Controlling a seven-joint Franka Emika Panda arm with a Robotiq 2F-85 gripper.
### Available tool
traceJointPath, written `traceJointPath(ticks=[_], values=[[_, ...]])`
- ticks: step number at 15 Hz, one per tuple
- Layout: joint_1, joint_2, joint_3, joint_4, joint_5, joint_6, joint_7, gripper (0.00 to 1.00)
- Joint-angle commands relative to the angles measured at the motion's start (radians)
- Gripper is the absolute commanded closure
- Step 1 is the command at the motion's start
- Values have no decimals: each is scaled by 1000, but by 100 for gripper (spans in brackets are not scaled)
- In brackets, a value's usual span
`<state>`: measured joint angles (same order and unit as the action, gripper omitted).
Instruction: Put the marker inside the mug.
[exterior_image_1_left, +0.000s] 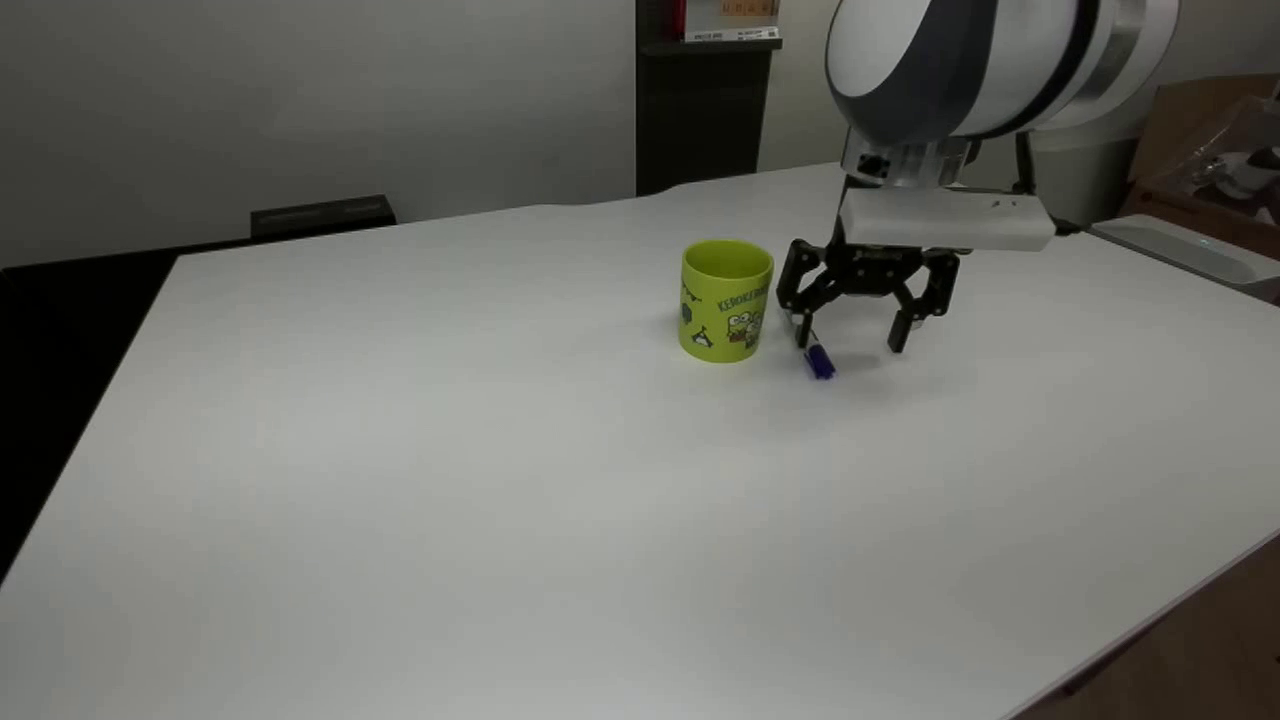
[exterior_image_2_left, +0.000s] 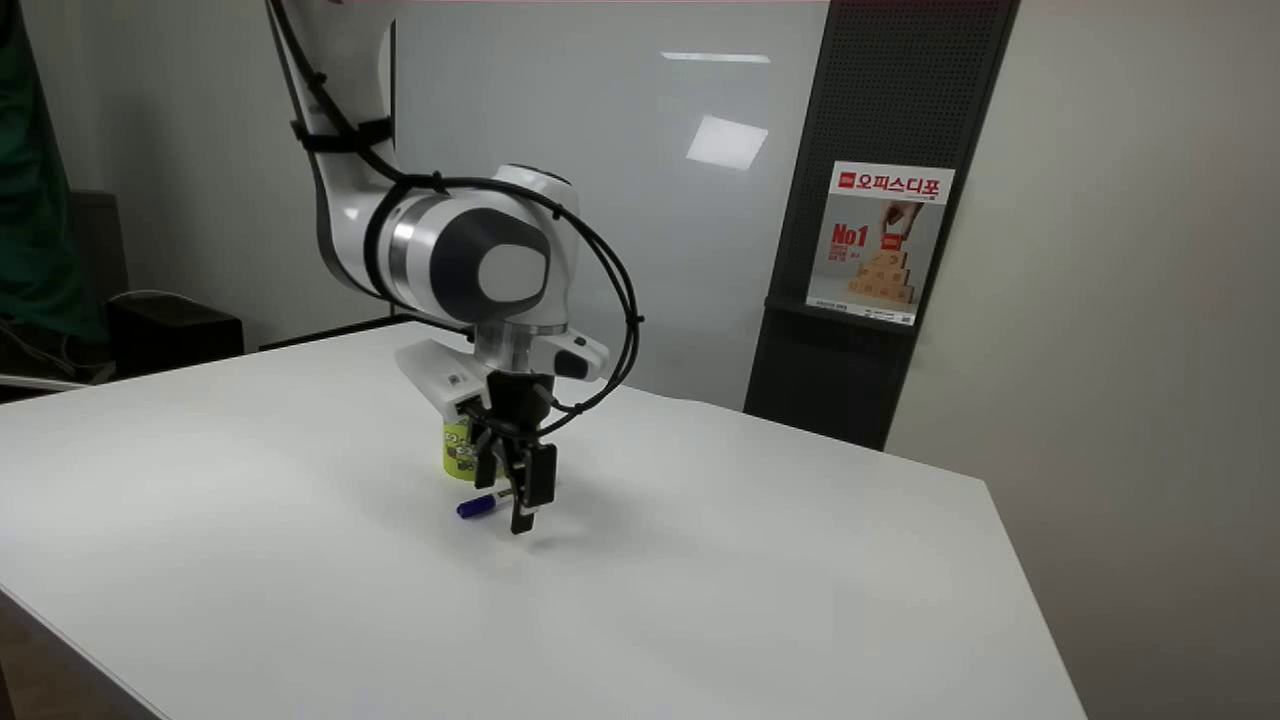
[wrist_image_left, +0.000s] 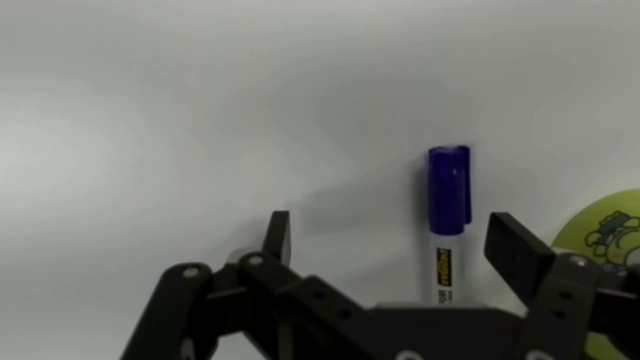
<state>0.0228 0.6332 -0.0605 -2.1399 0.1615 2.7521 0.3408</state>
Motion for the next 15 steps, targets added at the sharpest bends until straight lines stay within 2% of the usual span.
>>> traceJointPath(ticks=[1, 2, 3, 4, 5, 14, 15], values=[[3, 40, 2, 59, 7, -38, -15, 0], [6, 45, 0, 66, 5, -42, -14, 0], [10, 49, -3, 71, 4, -41, -12, 25], [13, 51, -5, 75, 3, -40, -11, 26], [14, 49, -4, 76, 3, -37, -12, 32], [16, 28, -2, 72, 3, -33, -19, 95], [16, 25, -2, 69, 3, -34, -21, 99]])
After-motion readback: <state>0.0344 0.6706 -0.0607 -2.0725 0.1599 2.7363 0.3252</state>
